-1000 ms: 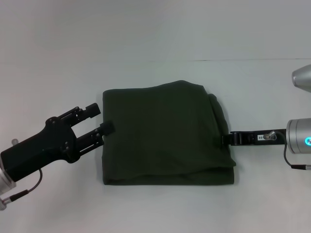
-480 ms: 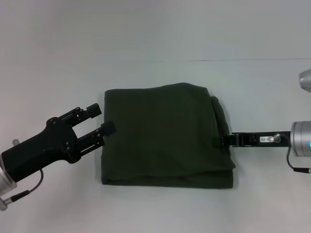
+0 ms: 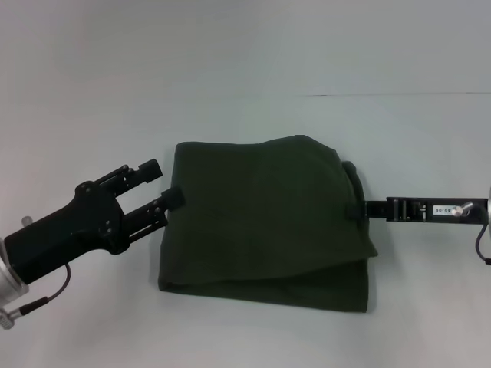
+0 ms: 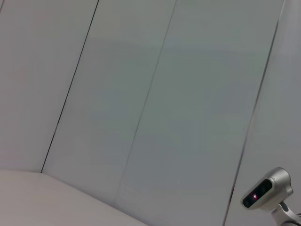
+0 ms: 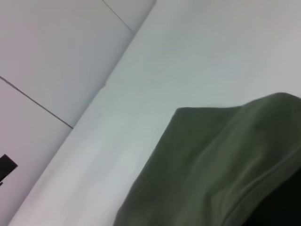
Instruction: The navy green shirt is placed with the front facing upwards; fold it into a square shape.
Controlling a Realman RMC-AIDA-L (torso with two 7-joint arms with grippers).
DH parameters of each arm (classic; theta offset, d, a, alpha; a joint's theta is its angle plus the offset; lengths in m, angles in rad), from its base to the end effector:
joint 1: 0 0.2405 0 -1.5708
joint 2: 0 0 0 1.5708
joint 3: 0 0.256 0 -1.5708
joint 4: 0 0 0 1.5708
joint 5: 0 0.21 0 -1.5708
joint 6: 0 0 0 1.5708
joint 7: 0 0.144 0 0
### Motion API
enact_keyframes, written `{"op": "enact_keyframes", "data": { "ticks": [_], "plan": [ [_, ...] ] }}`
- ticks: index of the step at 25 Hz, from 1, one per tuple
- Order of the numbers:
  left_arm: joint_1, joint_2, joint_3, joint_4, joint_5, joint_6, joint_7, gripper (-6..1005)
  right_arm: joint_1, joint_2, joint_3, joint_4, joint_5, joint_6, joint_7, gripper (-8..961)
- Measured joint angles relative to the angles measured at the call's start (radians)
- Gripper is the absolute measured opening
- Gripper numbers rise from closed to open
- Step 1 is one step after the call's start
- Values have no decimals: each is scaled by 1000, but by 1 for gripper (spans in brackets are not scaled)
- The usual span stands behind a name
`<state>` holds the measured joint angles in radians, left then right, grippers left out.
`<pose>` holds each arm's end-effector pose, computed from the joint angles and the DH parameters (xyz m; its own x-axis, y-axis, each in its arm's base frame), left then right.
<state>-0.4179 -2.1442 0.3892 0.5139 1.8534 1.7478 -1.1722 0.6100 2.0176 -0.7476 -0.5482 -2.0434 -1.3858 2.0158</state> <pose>-0.2754 0.2835 0.0043 0.5218 0.2109 0.8266 0.5569 -0.8182 -0.1428 0.2711 0.3588 -0.0040 0.4031 -0.8001 -0.4441 -0.8795 -0.4728 0.0536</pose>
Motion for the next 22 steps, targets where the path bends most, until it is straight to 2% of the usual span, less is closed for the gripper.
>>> {"op": "enact_keyframes", "data": {
  "ticks": [11, 17, 22],
  "plan": [
    [-4, -1, -4, 0, -3, 0, -25, 690, -1, -10, -7, 0, -4, -31, 3, 82],
    [-13, -2, -8, 0, -38, -16, -26, 690, -51, 1, -9, 11, -33, -22, -18, 92],
    [-30, -1, -9, 1, -108, -71, -33, 690, -88, -11, 38, 7, -28, -20, -47, 101]
  ]
}}
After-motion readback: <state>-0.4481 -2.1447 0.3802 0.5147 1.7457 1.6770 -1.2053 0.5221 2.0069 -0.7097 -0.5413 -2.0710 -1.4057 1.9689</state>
